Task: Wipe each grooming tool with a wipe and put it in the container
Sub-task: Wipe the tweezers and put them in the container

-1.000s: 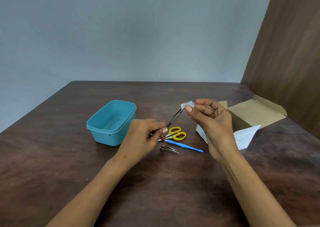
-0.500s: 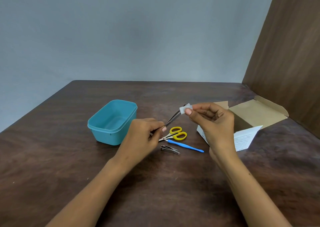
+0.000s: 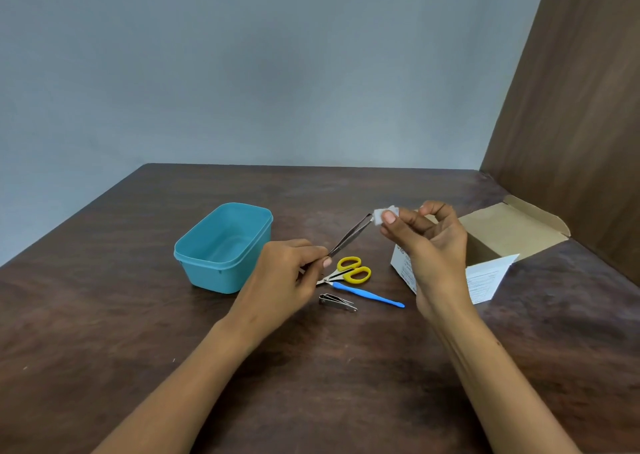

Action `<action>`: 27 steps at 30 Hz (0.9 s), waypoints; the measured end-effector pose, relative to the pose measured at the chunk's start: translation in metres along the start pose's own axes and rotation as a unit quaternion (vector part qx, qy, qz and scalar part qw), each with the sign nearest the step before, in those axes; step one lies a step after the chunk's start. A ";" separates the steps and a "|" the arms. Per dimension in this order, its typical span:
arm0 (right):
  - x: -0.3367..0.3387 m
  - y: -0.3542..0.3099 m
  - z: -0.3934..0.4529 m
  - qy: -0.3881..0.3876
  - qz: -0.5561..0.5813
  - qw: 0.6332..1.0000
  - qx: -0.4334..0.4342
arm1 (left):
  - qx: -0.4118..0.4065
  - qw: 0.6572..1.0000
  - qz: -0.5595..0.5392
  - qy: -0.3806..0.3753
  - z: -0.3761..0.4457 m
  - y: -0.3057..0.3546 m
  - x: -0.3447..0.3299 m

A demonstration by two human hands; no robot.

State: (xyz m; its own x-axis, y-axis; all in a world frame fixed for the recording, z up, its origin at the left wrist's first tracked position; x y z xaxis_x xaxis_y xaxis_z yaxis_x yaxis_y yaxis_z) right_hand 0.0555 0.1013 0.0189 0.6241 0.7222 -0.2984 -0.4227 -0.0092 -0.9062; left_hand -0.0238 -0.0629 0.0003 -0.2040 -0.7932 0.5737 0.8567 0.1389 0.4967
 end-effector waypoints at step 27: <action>-0.041 0.027 -0.014 -0.123 -0.335 0.930 0.092 | 0.239 0.937 0.240 0.080 -0.019 -0.033 0.128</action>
State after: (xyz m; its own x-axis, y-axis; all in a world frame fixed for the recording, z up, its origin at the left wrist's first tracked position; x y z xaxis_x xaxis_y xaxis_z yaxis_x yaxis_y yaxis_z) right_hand 0.0274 0.0616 0.0027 0.6280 0.6603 0.4119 -0.1138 0.6014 -0.7908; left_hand -0.0687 -0.1805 0.0451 0.2561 -0.6448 0.7202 0.5132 0.7221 0.4640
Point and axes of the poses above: each hand's wrist, its own z-axis towards the middle knuckle, its own x-axis out of the back of the hand, y = z × x, the point moved 3 cm from there along z, towards the middle knuckle, and after that the axes turned 8 degrees about -z, right-handed, at the moved point
